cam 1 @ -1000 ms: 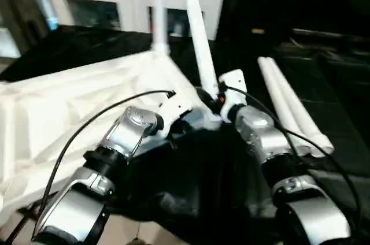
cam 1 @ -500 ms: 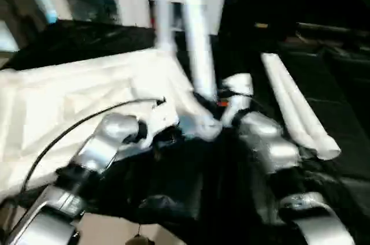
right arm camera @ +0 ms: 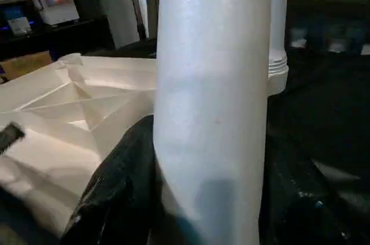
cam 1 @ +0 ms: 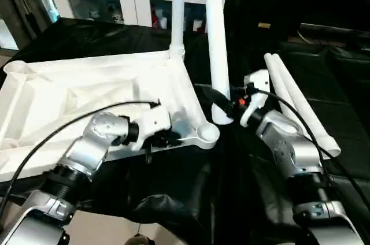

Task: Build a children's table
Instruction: Insert table leg to table base

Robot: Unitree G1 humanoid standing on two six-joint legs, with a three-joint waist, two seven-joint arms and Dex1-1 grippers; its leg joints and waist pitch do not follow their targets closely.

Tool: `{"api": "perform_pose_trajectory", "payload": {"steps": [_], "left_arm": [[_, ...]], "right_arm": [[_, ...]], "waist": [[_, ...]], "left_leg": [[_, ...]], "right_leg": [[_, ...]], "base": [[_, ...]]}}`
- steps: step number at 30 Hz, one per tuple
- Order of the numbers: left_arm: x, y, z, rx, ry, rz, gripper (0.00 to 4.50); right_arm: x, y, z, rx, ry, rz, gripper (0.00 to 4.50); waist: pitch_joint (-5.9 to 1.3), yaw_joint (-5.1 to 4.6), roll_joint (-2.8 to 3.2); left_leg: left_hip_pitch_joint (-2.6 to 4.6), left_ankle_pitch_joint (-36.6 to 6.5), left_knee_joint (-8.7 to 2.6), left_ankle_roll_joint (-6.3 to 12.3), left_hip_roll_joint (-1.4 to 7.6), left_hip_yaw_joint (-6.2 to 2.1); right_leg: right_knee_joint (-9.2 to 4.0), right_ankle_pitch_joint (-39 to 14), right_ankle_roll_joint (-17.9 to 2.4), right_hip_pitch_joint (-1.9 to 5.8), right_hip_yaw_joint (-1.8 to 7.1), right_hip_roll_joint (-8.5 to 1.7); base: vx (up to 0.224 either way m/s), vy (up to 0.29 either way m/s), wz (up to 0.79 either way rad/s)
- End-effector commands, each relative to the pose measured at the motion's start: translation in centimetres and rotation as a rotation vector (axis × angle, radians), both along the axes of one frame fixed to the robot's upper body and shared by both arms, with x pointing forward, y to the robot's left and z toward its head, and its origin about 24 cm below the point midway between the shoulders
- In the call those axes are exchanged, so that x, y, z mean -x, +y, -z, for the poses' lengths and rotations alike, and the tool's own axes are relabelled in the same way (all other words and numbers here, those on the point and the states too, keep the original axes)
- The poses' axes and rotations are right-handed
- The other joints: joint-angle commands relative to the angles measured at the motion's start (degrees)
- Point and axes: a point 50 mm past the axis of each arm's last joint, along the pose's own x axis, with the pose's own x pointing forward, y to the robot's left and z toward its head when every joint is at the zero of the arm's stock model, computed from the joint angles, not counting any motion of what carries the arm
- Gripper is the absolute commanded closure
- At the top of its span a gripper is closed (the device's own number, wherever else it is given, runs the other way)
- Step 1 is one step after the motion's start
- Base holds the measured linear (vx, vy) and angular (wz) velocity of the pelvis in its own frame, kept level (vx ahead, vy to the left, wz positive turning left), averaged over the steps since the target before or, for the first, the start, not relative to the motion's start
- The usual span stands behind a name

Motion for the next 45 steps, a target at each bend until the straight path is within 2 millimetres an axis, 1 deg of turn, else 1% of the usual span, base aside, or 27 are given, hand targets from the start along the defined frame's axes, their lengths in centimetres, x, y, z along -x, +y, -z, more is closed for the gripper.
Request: {"api": "perform_pose_trajectory", "payload": {"steps": [1,5,6,8,9,11,12,13,15,16,17,18,19,20,22,23,26,27,30,32,35,38,39,41,42,44,45], "left_arm": [[-0.6,0.1,-2.7,0.119,-0.049,-0.009,3.47],[-1.2,0.9,-4.0,0.202,0.004,-0.071,3.39],[-2.7,1.7,-4.6,0.221,0.023,-0.221,3.38],[-4.4,2.1,-5.0,0.230,-0.015,-0.392,3.38],[-5.0,2.2,-5.1,0.235,-0.035,-0.456,3.38],[-6.4,1.8,-5.9,0.292,-0.066,-0.621,3.38],[-7.0,0.7,-6.8,0.340,-0.071,-0.658,3.38],[-7.2,0.2,-7.1,0.358,-0.075,-0.663,3.38],[-7.1,-2.2,-8.6,0.412,-0.091,-0.585,3.38],[-6.8,-3.8,-9.6,0.455,-0.090,-0.522,3.38],[-6.6,-4.6,-10.2,0.485,-0.088,-0.488,3.38],[-6.3,-5.3,-10.8,0.517,-0.086,-0.453,3.38],[-5.9,-6.1,-11.5,0.557,-0.074,-0.405,3.38],[-5.6,-6.8,-12.1,0.582,-0.063,-0.365,3.38],[-5.1,-7.4,-12.4,0.597,-0.058,-0.317,3.38],[-4.1,-8.4,-12.7,0.611,-0.049,-0.216,3.38],[-3.1,-9.0,-12.5,0.619,-0.024,-0.144,3.38],[-3.1,-9.0,-12.3,0.612,-0.026,-0.144,3.38],[-2.9,-8.8,-12.1,0.614,-0.027,-0.138,3.38],[-2.4,-8.9,-12.2,0.631,-0.025,-0.094,3.38],[-2.3,-8.9,-12.2,0.637,-0.033,-0.104,3.38],[-3.5,-7.6,-12.1,0.631,-0.080,-0.228,3.38],[-4.2,-6.5,-11.8,0.596,-0.117,-0.287,3.38],[-4.4,-5.2,-11.0,0.506,-0.165,-0.299,3.38],[-4.3,-4.8,-10.6,0.468,-0.169,-0.290,3.38],[-4.1,-4.2,-9.9,0.411,-0.178,-0.273,3.38],[-3.3,-3.0,-7.6,0.311,-0.118,-0.212,3.38]], "right_arm": [[0.4,0.1,-1.2,-0.021,-0.040,-0.027,2.61],[0.7,0.4,-1.4,-0.032,-0.040,-0.040,2.61],[0.9,0.7,-1.4,-0.042,-0.040,-0.050,2.61],[1.0,1.1,-1.4,-0.048,-0.039,-0.060,2.61],[1.1,1.2,-1.4,-0.049,-0.037,-0.064,2.61],[1.3,1.6,-1.3,-0.050,-0.034,-0.077,2.61],[1.3,1.9,-1.3,-0.048,-0.032,-0.088,2.61],[1.4,2.1,-1.3,-0.047,-0.031,-0.092,2.61],[1.4,2.4,-1.2,-0.041,-0.027,-0.101,2.61],[1.4,2.5,-1.1,-0.038,-0.023,-0.104,2.61],[1.4,2.5,-1.1,-0.034,-0.021,-0.102,2.61],[1.3,2.5,-1.0,-0.030,-0.019,-0.099,2.61],[1.3,2.4,-1.0,-0.027,-0.017,-0.095,2.61],[1.3,2.3,-1.0,-0.024,-0.015,-0.088,2.61],[1.2,2.2,-0.9,-0.022,-0.013,-0.080,2.61],[1.2,2.1,-0.8,-0.019,-0.008,-0.075,2.61],[1.2,2.0,-0.8,-0.015,-0.004,-0.070,2.61],[1.2,2.0,-0.8,-0.012,-0.004,-0.067,2.61],[1.2,1.9,-0.8,-0.009,-0.003,-0.060,2.61],[1.1,1.8,-0.8,-0.006,-0.001,-0.055,2.61],[1.1,1.7,-0.7,0.002,0.004,-0.049,2.61],[0.9,1.6,-0.7,0.014,0.011,-0.029,2.61],[0.7,1.3,-0.7,0.018,0.019,-0.006,2.61],[0.4,0.9,-0.7,0.027,0.024,0.019,2.61],[0.4,0.8,-0.8,0.028,0.024,0.019,2.61],[0.4,0.7,-0.7,0.031,0.033,0.020,2.61],[0.4,0.4,-0.6,0.045,0.062,0.022,2.61]], "waist": [[-3.94,0.17,0.28],[-3.96,0.09,0.22],[-3.91,-0.02,0.16],[-3.91,-0.08,0.26],[-3.85,-0.19,-0.22],[-3.81,0.12,-0.07],[-3.89,0.23,-0.22],[-3.93,0.54,-0.29],[-4.06,0.95,-0.31],[-4.16,1.20,0.16],[-4.23,1.35,-0.24],[-4.27,1.55,-0.29],[-4.28,1.66,-0.19],[-4.24,1.65,-0.34],[-4.09,1.71,-0.21],[-4.03,1.62,-0.11],[-3.97,1.56,-0.04],[-3.80,1.47,0.26],[-3.84,1.30,0.16],[-3.89,1.19,0.01],[-4.00,1.21,0.16],[-3.97,1.21,0.17],[-3.95,1.24,0.16],[-3.94,1.21,-0.48],[-3.91,1.09,-0.17],[-3.99,1.05,-0.16],[-3.99,1.06,-0.10]], "left_leg": [[1.35,-8.5,-3.39,1.42,3.03,-0.88],[1.40,-8.4,-3.33,1.20,2.97,-0.83],[1.49,-8.8,-3.29,1.19,2.89,-0.80],[1.44,-9.6,-3.11,1.01,2.78,-0.90],[1.37,-9.8,-3.12,1.19,2.71,-0.79],[1.31,-10.2,-3.05,0.88,2.81,-0.95],[1.37,-9.9,-2.95,0.84,2.91,-0.96],[1.31,-9.2,-2.90,1.25,2.93,-1.01],[1.17,-7.4,-2.83,1.73,3.01,-1.08],[1.18,-6.4,-2.70,1.94,3.01,-1.10],[1.12,-5.3,-2.64,2.32,3.09,-1.05],[1.08,-4.7,-2.51,2.81,2.99,-0.96],[1.01,-4.5,-2.49,3.01,2.99,-1.01],[0.91,-4.4,-2.43,3.19,2.84,-0.94],[0.93,-5.4,-2.50,3.27,2.86,-1.01],[1.02,-6.4,-2.55,3.07,2.86,-0.99],[1.08,-7.4,-2.63,2.33,3.04,-1.04],[1.12,-8.2,-2.73,2.01,3.00,-1.05],[1.11,-8.9,-2.76,1.39,2.83,-1.08],[1.08,-8.7,-2.78,1.21,2.88,-1.09],[1.11,-7.7,-2.67,1.44,2.89,-1.06],[1.13,-7.8,-2.66,1.58,2.78,-1.04],[1.12,-7.9,-2.68,1.53,2.77,-1.08],[1.14,-8.2,-2.79,1.42,2.79,-1.09],[1.08,-8.2,-2.90,1.00,2.77,-1.18],[1.26,-7.8,-2.84,0.73,2.87,-1.16],[1.19,-7.1,-2.84,0.76,2.82,-1.11]], "right_leg": [[-3.29,-2.2,-13.4,3.08,2.72,-4.70],[-3.14,-2.4,-13.7,3.01,2.68,-4.57],[-3.27,-3.1,-13.6,2.94,2.68,-4.51],[-3.22,-3.8,-13.2,2.99,2.61,-4.41],[-3.51,-4.3,-12.9,2.99,2.64,-4.36],[-3.60,-6.0,-12.5,3.07,2.65,-4.65],[-3.53,-5.4,-12.7,3.10,2.65,-4.71],[-3.55,-4.8,-12.9,3.12,2.65,-4.81],[-3.36,-2.8,-13.2,3.21,2.62,-4.93],[-3.10,-0.9,-13.6,3.19,2.64,-4.92],[-2.87,1.7,-14.3,3.29,2.61,-4.89],[-2.74,3.3,-14.9,3.37,2.61,-4.91],[-2.70,3.7,-15.1,3.45,2.59,-4.97],[-2.67,4.0,-15.2,3.49,2.58,-4.92],[-2.91,2.3,-15.1,3.56,2.52,-4.91],[-3.14,0.6,-14.8,3.51,2.55,-4.90],[-3.29,-1.4,-14.6,3.49,2.56,-4.85],[-3.47,-2.4,-14.3,3.34,2.55,-4.68],[-3.66,-3.9,-13.2,3.50,2.57,-4.58],[-3.59,-3.4,-13.1,3.49,2.56,-4.53],[-3.34,-1.5,-13.4,3.43,2.56,-4.44],[-3.41,-1.4,-13.2,3.44,2.58,-4.39],[-3.52,-1.7,-13.0,3.46,2.59,-4.41],[-3.64,-3.5,-12.1,3.48,2.55,-4.50],[-3.55,-4.5,-11.3,3.47,2.57,-4.47],[-3.47,-3.7,-11.2,3.32,2.62,-4.51],[-3.24,-2.7,-11.5,3.37,2.63,-4.49]], "base": [[0.000,0.000,0.00],[0.000,0.000,0.00],[0.000,0.000,0.00],[0.000,0.000,0.00],[0.000,0.000,0.00],[0.000,0.000,0.00],[0.000,0.000,0.00],[0.000,0.000,0.00],[0.000,0.000,0.00],[0.000,0.000,0.00],[0.000,0.000,0.00],[0.000,0.000,0.00],[0.000,0.000,0.00],[0.000,0.000,0.00],[0.000,0.000,0.00],[0.000,0.000,0.00],[0.000,0.000,0.00],[0.000,0.000,0.00],[0.000,0.000,0.00],[0.000,0.000,0.00],[0.000,0.000,0.00],[0.000,0.000,0.00],[0.000,0.000,0.00],[0.000,0.000,0.00],[0.000,0.000,0.00],[0.000,0.000,0.00],[0.000,0.000,0.00]]}}
